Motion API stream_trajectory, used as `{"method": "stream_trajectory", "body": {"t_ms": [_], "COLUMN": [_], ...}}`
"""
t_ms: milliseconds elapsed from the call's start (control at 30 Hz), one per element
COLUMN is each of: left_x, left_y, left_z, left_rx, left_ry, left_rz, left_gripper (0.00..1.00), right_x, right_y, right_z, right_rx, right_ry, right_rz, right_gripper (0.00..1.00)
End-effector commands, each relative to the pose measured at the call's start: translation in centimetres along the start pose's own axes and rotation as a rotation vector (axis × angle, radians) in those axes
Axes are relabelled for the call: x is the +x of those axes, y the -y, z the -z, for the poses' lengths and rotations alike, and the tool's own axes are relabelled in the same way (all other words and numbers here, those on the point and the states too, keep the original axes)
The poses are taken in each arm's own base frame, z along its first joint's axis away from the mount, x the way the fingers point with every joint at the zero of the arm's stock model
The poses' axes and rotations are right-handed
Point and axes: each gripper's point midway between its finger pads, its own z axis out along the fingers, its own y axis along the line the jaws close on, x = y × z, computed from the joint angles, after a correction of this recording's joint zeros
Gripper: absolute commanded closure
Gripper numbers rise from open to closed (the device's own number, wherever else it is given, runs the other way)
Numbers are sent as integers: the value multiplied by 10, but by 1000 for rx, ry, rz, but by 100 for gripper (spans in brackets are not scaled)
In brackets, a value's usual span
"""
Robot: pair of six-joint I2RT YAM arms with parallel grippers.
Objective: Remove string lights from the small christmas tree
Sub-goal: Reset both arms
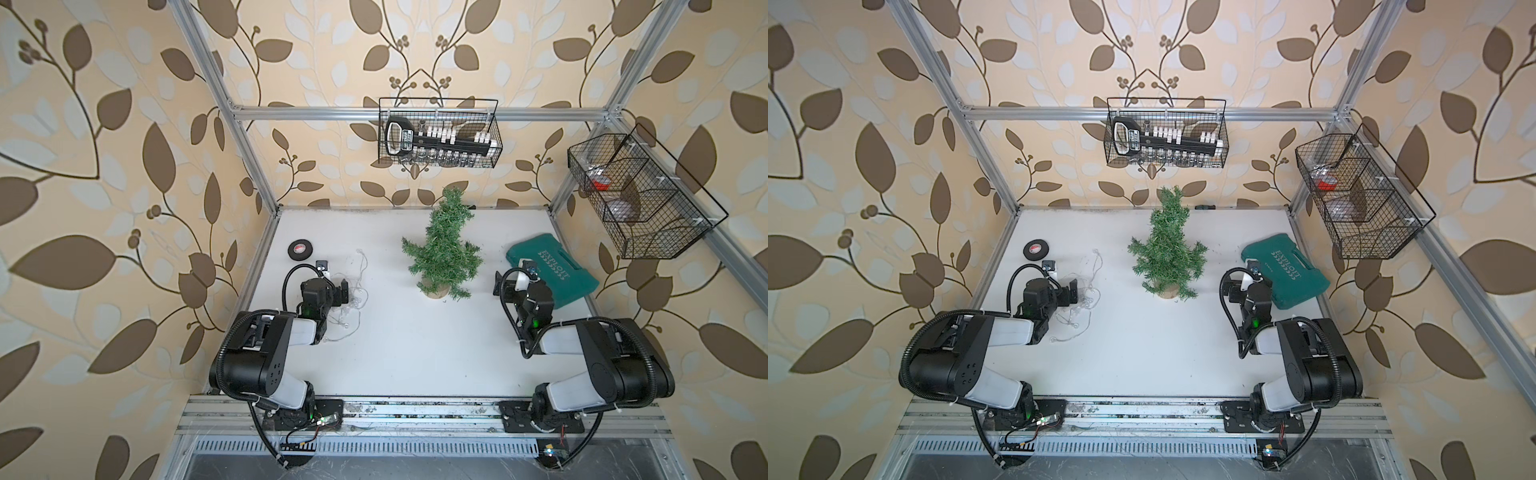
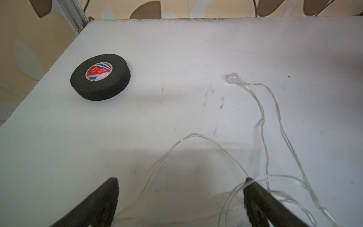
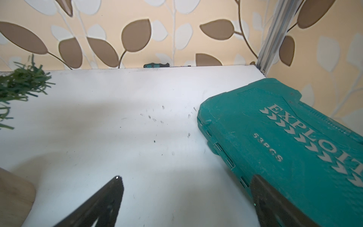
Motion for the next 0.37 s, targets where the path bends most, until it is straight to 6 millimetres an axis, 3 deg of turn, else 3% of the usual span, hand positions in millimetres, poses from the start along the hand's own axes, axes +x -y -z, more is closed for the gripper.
{"method": "stream_trajectory", "body": {"t_ms": [0, 333], "left_x": [-18, -18], "left_y": [-1, -2], "left_z": [-2, -3], "left_rx": [1, 23], "left_ry": [45, 32], "left_rz": [8, 23], "left_gripper": [1, 1], "right_x": [-6, -6], "right_y": [-2, -3], "right_z": [-1, -1], "right_rx": [-12, -12], "right_ry": [21, 21], "right_rz": [6, 6], "right_gripper": [0, 0]}}
